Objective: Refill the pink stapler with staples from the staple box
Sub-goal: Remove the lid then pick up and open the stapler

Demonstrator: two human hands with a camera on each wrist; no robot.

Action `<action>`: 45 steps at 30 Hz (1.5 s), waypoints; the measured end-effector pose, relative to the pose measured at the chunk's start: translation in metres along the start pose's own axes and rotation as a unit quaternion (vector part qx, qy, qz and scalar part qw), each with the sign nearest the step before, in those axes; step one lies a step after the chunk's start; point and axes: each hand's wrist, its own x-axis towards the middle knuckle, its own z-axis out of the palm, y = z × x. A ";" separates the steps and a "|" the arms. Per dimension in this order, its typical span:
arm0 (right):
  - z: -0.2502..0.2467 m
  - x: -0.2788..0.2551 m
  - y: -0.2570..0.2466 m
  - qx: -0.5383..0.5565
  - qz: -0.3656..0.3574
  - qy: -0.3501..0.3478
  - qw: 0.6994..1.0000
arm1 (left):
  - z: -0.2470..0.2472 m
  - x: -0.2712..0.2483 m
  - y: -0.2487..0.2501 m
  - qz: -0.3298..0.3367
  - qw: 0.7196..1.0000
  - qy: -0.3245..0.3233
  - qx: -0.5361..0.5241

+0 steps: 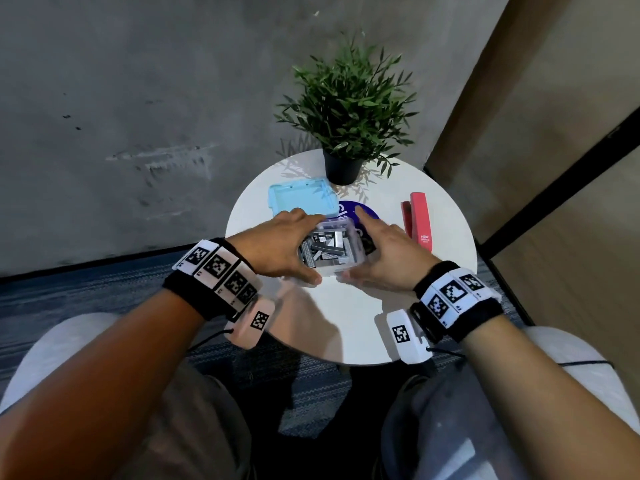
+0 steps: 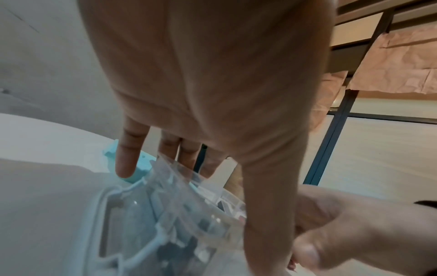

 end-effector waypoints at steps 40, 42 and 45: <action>-0.020 -0.007 -0.009 0.091 -0.113 0.166 0.975 | -0.008 0.001 0.062 0.077 0.810 0.182 -0.552; -0.021 -0.007 -0.010 0.087 -0.124 0.192 0.970 | -0.011 0.000 0.065 0.084 0.801 0.193 -0.561; -0.023 -0.009 -0.013 0.078 -0.133 0.236 0.959 | -0.013 0.001 0.068 0.112 0.791 0.225 -0.558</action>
